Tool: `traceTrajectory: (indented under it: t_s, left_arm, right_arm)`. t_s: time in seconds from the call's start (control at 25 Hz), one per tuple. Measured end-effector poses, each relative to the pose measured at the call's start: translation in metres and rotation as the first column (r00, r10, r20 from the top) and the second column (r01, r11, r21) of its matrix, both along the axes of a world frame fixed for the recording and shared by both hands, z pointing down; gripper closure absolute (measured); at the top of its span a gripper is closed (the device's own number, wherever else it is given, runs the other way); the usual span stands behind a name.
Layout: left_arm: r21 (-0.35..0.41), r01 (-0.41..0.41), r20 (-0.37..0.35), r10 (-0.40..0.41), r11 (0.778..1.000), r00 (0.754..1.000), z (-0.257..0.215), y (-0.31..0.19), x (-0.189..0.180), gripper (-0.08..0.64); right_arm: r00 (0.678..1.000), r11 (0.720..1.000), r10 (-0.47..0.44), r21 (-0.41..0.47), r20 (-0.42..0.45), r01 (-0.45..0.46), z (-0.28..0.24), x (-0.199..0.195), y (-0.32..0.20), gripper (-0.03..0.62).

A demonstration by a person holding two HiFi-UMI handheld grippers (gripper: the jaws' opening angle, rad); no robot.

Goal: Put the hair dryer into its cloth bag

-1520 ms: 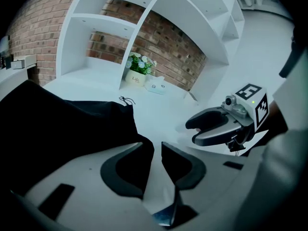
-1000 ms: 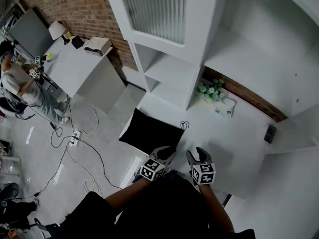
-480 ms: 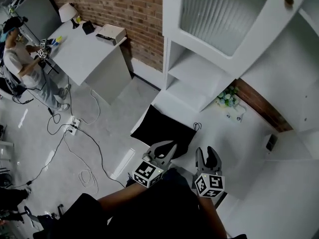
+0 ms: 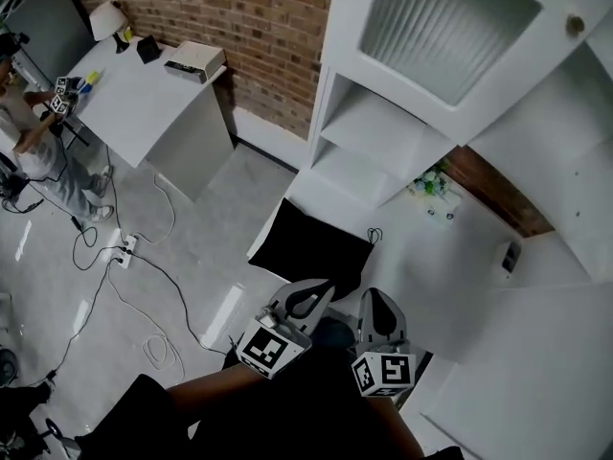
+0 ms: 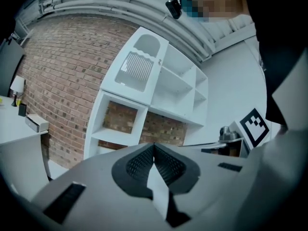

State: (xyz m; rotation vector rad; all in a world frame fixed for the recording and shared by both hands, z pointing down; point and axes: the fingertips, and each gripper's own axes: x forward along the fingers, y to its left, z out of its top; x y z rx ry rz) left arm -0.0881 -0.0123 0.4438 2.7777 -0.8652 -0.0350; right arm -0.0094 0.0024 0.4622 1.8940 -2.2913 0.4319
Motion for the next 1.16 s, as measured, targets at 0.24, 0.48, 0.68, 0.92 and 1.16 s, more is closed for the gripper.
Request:
traceTrajectory:
  t_s: [0.24, 0.48, 0.68, 0.92, 1.16]
  left_arm:
    - [0.012, 0.034, -0.032, -0.033, 0.999, 0.999, -0.004, -0.015, -0.019, 0.543]
    - [0.068, 0.048, -0.017, -0.047, 0.997, 0.999, -0.013, -0.016, -0.033, 0.543]
    - [0.056, 0.012, -0.002, -0.012, 0.998, 1.000, -0.006, -0.011, -0.031, 0.543]
    - [0.055, -0.018, -0.009, 0.018, 0.998, 1.000, -0.005, -0.006, -0.031, 0.543]
    - [0.057, -0.032, -0.001, 0.032, 0.998, 0.999, 0.002, -0.007, -0.033, 0.543]
  right_arm:
    - [0.995, 0.994, -0.020, 0.105, -0.100, 0.031, -0.015, -0.032, -0.007, 0.574]
    - [0.994, 0.990, -0.023, 0.136, -0.111, 0.038, -0.020, -0.050, -0.011, 0.575]
    - [0.993, 0.988, -0.014, 0.152, -0.121, 0.033, -0.022, -0.053, -0.010, 0.575]
    - [0.993, 0.989, -0.004, 0.147, -0.120, 0.021, -0.018, -0.060, -0.008, 0.575]
    - [0.992, 0.986, -0.052, 0.149, -0.119, 0.069, -0.013, -0.072, -0.009, 0.575]
